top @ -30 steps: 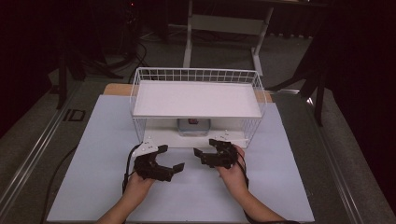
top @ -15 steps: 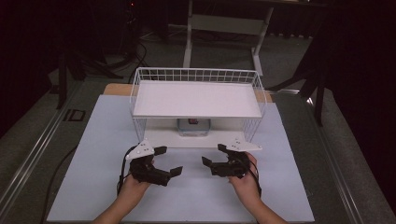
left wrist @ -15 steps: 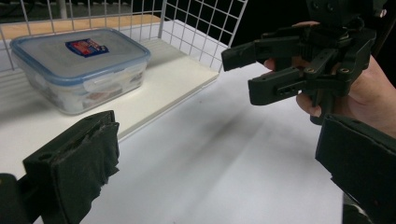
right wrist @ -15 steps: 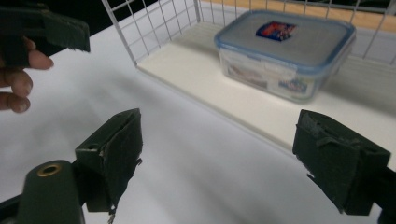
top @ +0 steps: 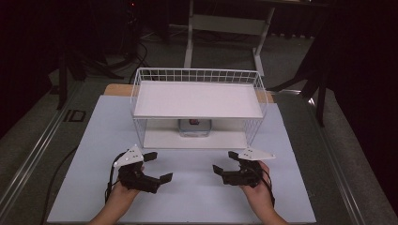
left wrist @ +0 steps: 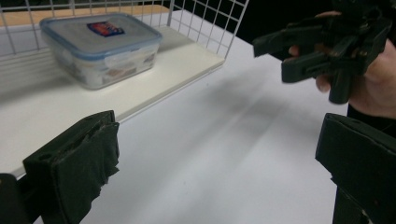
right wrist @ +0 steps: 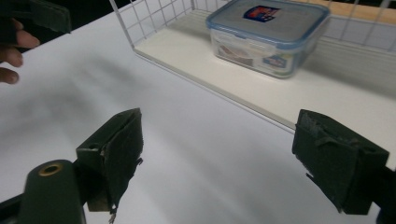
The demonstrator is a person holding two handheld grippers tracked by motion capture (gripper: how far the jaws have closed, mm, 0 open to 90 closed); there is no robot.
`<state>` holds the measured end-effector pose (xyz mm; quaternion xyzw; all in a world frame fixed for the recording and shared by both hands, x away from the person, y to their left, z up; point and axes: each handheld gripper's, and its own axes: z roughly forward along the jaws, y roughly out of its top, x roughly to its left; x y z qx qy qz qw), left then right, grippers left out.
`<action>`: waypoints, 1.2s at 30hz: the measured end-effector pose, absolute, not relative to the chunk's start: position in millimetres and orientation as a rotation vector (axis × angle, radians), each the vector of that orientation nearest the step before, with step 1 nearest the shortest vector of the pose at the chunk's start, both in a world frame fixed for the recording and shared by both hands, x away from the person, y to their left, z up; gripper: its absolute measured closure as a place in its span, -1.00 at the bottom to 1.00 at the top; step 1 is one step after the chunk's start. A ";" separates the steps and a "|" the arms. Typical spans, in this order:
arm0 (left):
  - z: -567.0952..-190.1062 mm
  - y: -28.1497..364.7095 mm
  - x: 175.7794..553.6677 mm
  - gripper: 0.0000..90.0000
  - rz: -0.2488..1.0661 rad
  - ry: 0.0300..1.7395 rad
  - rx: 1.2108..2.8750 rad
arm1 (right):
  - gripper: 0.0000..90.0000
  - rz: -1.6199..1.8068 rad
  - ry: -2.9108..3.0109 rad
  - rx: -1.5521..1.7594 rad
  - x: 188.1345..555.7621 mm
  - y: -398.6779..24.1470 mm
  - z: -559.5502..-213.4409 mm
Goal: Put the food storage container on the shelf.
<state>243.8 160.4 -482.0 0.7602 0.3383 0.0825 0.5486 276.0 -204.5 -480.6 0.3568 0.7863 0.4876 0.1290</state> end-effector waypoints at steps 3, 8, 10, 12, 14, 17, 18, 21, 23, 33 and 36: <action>-485.3 165.7 239.9 -0.99 0.210 0.795 1.811 | -0.64 1.413 2.291 1.030 272.3 -211.6 -480.1; -491.1 172.8 234.1 -0.99 0.221 0.787 1.815 | -0.64 1.419 2.273 1.049 264.9 -224.4 -481.8; -494.2 173.7 232.0 -0.99 0.230 0.779 1.821 | -0.64 1.417 2.268 1.064 262.7 -228.5 -483.1; -496.9 173.5 230.5 -0.99 0.231 0.777 1.833 | -0.64 1.416 2.269 1.069 261.2 -231.9 -484.4; -498.1 174.2 229.4 -0.99 0.229 0.776 1.842 | -0.64 1.403 2.278 1.068 259.5 -234.0 -485.1; -500.5 177.3 227.0 -0.99 0.246 0.790 1.816 | -0.64 1.395 2.287 1.079 256.8 -238.5 -486.9; -502.0 178.3 226.5 -0.99 0.251 0.797 1.811 | -0.64 1.391 2.287 1.085 255.5 -240.2 -488.2; -507.3 179.5 228.3 -0.99 0.242 0.817 1.808 | -0.64 1.391 2.266 1.099 254.2 -245.2 -493.1; -508.5 179.2 229.0 -0.99 0.239 0.821 1.812 | -0.64 1.394 2.259 1.106 255.7 -247.5 -496.7; -511.8 178.2 230.8 -0.99 0.238 0.828 1.814 | -0.64 1.373 2.264 1.032 264.0 -252.0 -508.5; -510.7 178.2 231.0 -0.99 0.248 0.828 1.811 | -0.64 1.360 2.261 1.050 266.4 -253.3 -511.9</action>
